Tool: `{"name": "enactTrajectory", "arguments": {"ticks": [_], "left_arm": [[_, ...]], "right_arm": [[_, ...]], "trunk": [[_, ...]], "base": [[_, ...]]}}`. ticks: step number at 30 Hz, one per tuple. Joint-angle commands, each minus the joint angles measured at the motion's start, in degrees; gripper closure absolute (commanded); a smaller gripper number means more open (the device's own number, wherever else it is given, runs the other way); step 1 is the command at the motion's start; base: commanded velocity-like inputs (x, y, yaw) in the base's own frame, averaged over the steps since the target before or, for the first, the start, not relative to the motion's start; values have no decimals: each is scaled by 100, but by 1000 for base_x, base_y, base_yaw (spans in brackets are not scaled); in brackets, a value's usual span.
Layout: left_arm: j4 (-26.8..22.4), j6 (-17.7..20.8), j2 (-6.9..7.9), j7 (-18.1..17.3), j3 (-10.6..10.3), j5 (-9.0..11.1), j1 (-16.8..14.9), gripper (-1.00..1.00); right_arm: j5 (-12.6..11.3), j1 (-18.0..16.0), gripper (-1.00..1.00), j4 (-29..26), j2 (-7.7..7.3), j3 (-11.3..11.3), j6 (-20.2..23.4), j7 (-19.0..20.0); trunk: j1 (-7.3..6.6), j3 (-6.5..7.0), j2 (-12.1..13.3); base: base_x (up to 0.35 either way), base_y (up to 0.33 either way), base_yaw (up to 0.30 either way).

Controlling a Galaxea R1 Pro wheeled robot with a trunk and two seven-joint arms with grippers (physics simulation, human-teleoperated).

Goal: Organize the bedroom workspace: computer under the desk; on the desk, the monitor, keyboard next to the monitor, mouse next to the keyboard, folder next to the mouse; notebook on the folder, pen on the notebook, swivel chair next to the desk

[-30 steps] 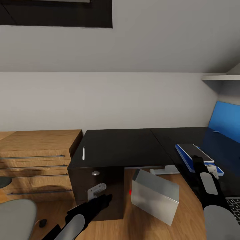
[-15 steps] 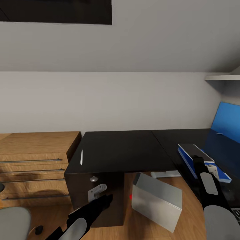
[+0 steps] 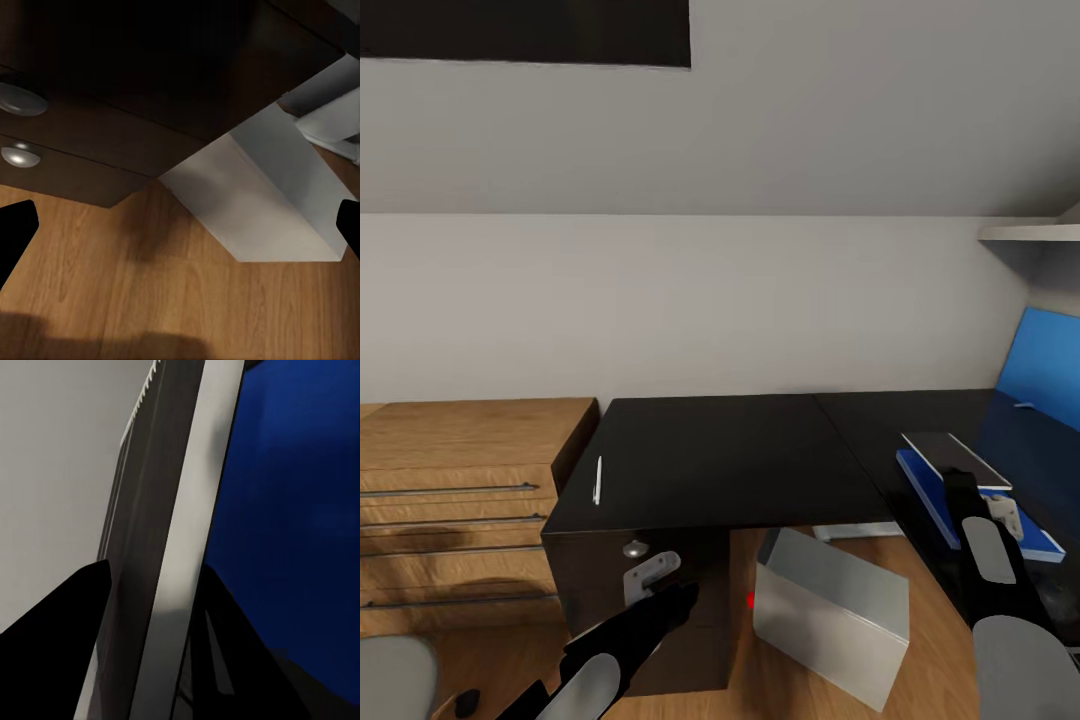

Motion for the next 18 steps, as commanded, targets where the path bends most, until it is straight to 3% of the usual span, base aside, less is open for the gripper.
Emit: {"name": "enactTrajectory", "arguments": {"ticks": [1,18], "left_arm": [[-7,20,3,33,-7,17,-7,-100],[-7,26,4,33,-8,17,-7,-100]], "right_arm": [[-42,-3,100,-9,-2,0,-23,-52],[-10,-3,100,-2,-14,9,-181,-321]], "trunk": [[0,-6,-3],[0,-6,-3]], "base": [[4,-2,0],[0,0,0]]}}
